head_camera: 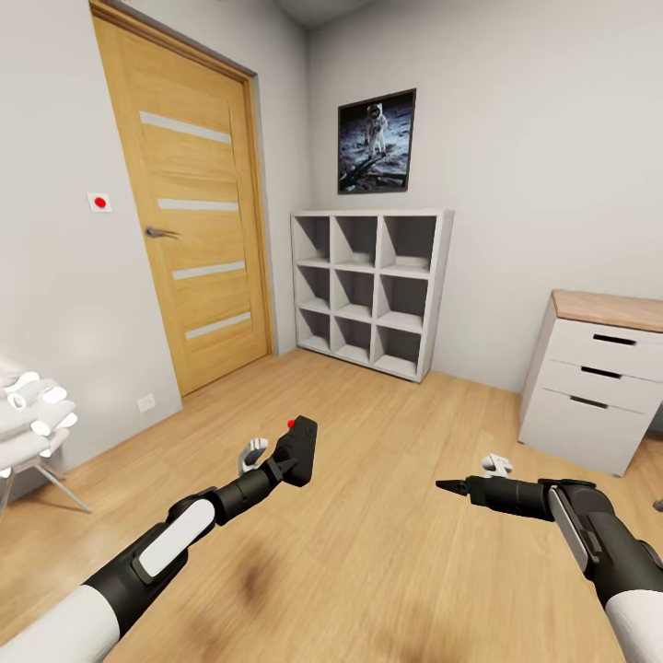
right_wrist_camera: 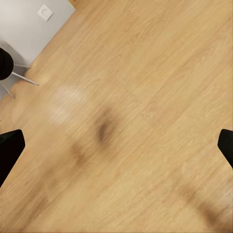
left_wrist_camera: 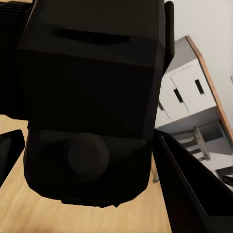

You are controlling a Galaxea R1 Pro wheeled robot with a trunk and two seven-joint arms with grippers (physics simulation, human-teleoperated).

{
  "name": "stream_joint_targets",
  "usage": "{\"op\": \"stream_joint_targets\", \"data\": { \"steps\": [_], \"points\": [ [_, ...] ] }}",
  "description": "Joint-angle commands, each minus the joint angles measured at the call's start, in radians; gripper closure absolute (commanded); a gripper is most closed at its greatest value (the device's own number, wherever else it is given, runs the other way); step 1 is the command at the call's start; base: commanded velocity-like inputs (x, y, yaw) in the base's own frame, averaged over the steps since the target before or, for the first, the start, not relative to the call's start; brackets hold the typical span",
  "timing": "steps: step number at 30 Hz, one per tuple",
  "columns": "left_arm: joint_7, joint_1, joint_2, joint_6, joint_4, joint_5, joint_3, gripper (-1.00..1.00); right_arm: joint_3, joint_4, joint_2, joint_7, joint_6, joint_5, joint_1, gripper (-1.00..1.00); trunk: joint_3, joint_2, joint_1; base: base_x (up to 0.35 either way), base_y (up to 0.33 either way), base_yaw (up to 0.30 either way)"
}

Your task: Attach the digital camera to the camera tripod in the bedroom.

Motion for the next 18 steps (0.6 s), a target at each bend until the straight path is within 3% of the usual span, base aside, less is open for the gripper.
{"op": "stream_joint_targets", "data": {
  "steps": [1, 18],
  "points": [
    [-0.001, -0.001, 0.001, 0.002, 0.000, 0.007, -0.002, 1.00, -0.001, 0.000, 0.000, -0.002, 0.008, -0.007, 0.000, -1.00, 0.002, 0.007, -0.004, 0.000, 0.000, 0.000],
    [-0.002, -0.001, 0.000, -0.001, -0.001, 0.012, 0.001, 1.00, -0.001, 0.000, -0.001, -0.002, 0.008, -0.009, 0.000, -1.00, 0.055, 0.126, -0.069, 0.000, 0.000, 0.000]
  ]
}}
